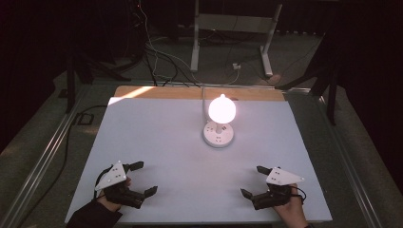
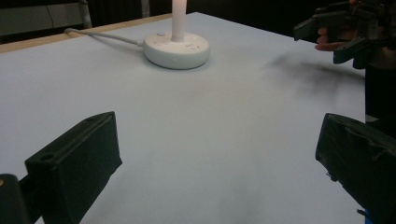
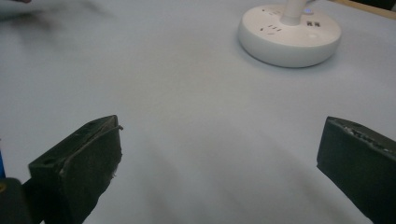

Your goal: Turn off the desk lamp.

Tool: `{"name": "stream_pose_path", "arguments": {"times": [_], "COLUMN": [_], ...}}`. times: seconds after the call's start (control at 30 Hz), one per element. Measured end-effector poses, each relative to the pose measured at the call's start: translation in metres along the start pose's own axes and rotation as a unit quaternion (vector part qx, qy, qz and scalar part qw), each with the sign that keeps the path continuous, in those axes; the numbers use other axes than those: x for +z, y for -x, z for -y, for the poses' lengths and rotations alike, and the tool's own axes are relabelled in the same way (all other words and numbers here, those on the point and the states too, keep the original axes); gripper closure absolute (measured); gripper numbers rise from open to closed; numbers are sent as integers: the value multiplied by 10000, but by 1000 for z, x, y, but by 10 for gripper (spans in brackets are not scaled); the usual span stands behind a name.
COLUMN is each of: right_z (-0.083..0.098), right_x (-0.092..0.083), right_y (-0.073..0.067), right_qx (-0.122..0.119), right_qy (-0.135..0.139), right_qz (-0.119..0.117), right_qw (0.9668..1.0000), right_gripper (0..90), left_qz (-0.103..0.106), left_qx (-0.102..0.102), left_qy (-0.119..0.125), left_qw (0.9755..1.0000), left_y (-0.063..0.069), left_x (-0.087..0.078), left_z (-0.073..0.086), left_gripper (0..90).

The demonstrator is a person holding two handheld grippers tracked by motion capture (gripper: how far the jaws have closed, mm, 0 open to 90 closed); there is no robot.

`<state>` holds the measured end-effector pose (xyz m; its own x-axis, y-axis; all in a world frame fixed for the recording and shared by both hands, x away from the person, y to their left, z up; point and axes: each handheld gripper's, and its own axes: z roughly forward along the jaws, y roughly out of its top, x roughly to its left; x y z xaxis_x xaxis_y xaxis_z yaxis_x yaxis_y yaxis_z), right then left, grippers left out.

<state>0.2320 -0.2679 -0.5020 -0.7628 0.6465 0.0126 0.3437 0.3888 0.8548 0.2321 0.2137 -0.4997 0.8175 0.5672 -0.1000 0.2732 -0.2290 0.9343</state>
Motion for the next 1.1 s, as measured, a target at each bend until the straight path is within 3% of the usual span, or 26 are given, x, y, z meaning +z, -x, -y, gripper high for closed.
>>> {"name": "stream_pose_path", "arguments": {"times": [0.2,0.4,0.7,1.1], "right_z": [-6,-17,-34,-50], "right_x": [-1,-3,-5,-3], "right_y": [-4,-3,5,19], "right_qx": [47,112,129,164], "right_qy": [1,181,405,476], "right_qz": [-84,-136,6,239], "right_qw": [10000,9997,9991,9984], "right_gripper": [0,0,0,0], "left_qz": [11,11,-13,7], "left_qx": [-6,-19,-80,-48], "left_qy": [25,18,58,49], "left_qw": [10000,10000,10000,10000], "left_y": [1,1,-1,0], "left_x": [0,0,-2,-1], "left_z": [0,0,-1,-1], "left_gripper": [5,6,6,6]}}
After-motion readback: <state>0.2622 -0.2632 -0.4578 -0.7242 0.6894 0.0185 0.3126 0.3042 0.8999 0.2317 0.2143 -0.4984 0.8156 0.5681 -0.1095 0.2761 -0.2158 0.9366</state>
